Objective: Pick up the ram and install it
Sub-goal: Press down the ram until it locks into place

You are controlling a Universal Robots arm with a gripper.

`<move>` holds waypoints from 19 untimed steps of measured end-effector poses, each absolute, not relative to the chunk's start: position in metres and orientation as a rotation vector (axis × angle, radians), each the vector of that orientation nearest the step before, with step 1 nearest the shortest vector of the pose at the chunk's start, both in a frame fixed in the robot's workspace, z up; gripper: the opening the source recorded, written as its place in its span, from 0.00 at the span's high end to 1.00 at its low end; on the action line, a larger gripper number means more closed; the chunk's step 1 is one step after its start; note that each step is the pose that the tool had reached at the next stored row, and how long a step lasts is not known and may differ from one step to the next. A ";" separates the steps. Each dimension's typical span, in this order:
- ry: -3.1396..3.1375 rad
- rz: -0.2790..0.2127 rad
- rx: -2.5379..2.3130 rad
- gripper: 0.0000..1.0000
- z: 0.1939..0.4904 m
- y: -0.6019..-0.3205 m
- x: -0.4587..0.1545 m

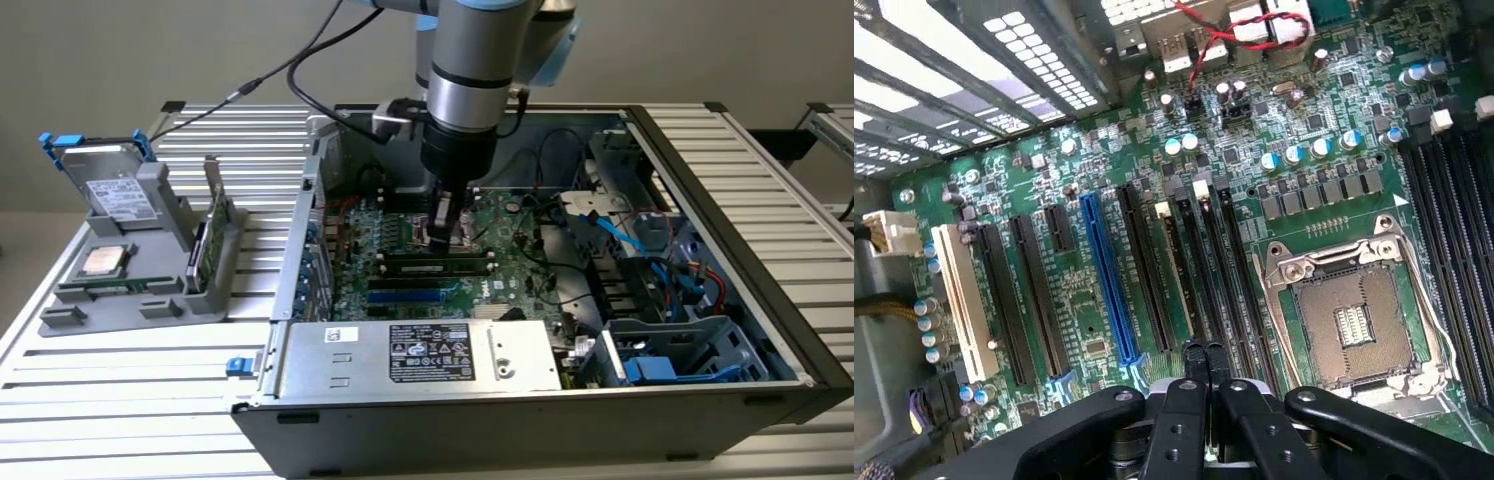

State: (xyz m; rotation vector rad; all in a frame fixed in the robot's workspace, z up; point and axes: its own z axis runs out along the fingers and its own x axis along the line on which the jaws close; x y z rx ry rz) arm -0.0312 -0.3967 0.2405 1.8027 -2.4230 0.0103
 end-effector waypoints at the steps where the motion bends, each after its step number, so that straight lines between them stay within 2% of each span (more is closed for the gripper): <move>1: -2.436 0.009 1.784 0.90 0.241 -0.397 -0.031; 19: -2.647 -0.011 1.461 0.90 0.240 -0.397 -0.031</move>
